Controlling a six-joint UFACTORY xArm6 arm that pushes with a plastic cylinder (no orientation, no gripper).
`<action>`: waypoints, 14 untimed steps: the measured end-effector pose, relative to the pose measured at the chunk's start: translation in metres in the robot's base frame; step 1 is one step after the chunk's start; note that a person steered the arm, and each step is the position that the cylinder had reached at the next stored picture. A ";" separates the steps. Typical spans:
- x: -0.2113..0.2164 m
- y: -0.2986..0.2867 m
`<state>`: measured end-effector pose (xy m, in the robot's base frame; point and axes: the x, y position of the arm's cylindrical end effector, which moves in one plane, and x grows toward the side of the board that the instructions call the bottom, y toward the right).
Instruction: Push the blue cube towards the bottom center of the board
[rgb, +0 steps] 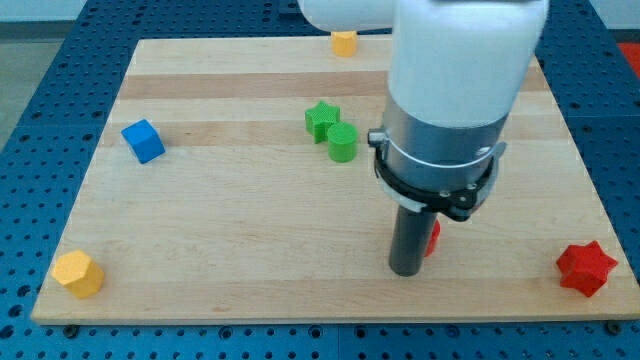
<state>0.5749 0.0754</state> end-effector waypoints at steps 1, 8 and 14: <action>-0.001 -0.010; -0.129 -0.378; -0.222 -0.376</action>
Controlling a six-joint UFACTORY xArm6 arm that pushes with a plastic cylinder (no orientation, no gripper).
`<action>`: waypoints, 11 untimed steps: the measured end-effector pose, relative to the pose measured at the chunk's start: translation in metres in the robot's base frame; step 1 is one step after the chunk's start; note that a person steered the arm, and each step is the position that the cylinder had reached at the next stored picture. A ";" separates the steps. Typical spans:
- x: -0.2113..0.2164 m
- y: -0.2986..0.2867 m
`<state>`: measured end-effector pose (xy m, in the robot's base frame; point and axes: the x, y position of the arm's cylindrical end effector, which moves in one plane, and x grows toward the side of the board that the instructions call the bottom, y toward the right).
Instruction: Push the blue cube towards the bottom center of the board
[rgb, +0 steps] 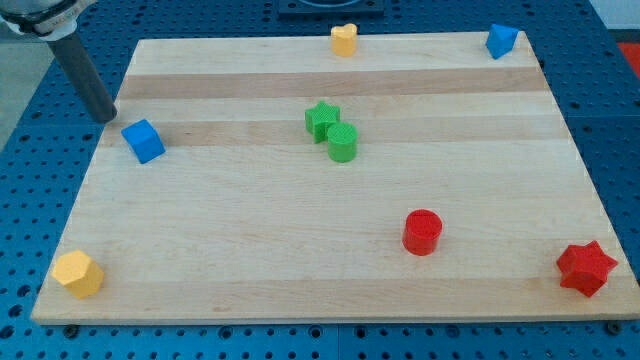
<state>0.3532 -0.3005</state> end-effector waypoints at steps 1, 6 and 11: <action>0.004 0.011; 0.056 0.072; 0.153 0.074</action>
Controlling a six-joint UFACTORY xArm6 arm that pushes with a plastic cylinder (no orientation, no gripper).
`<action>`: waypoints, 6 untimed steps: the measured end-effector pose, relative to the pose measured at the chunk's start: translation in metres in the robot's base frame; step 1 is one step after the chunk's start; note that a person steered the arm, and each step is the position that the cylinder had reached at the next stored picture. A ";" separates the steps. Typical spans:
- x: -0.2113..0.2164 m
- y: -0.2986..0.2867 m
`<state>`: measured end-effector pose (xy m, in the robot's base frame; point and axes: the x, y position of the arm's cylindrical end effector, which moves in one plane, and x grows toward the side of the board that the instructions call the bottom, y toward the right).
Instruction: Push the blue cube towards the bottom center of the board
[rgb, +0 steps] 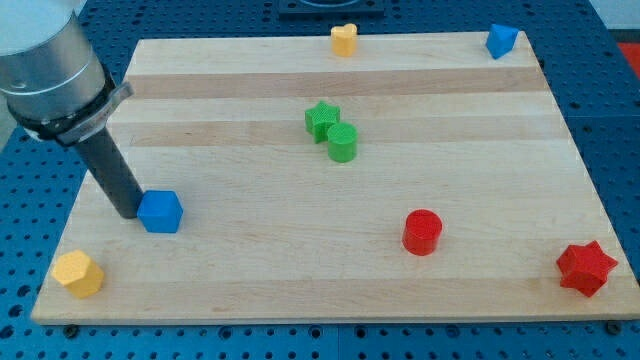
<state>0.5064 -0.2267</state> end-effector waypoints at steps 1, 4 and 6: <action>0.001 0.008; 0.007 0.082; 0.042 0.112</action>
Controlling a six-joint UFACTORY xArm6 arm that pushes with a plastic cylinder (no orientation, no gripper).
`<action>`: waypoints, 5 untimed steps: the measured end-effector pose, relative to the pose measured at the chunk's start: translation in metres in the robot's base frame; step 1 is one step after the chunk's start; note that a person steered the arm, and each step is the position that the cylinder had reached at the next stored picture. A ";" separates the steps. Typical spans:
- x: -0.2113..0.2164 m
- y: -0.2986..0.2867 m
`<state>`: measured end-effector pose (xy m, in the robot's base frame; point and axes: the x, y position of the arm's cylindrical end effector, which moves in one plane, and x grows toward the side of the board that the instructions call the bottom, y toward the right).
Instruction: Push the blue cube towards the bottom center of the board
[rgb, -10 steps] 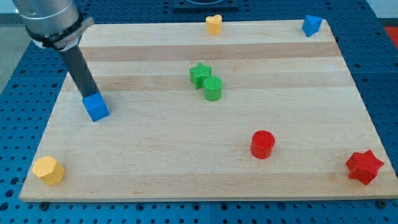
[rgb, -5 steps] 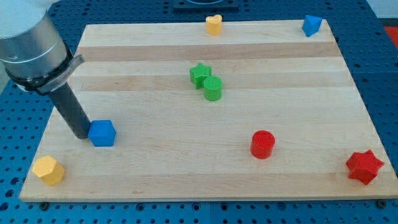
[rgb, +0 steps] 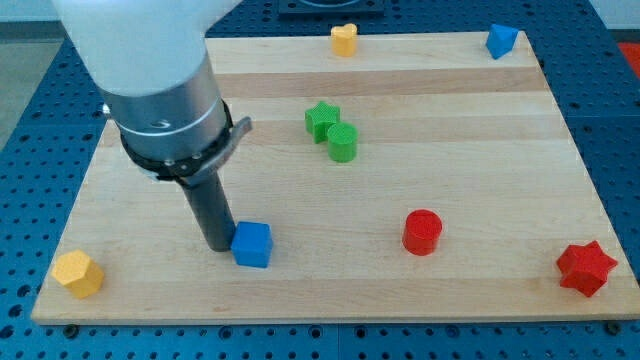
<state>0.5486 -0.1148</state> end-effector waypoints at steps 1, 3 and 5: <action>0.001 0.022; 0.003 0.057; 0.014 0.070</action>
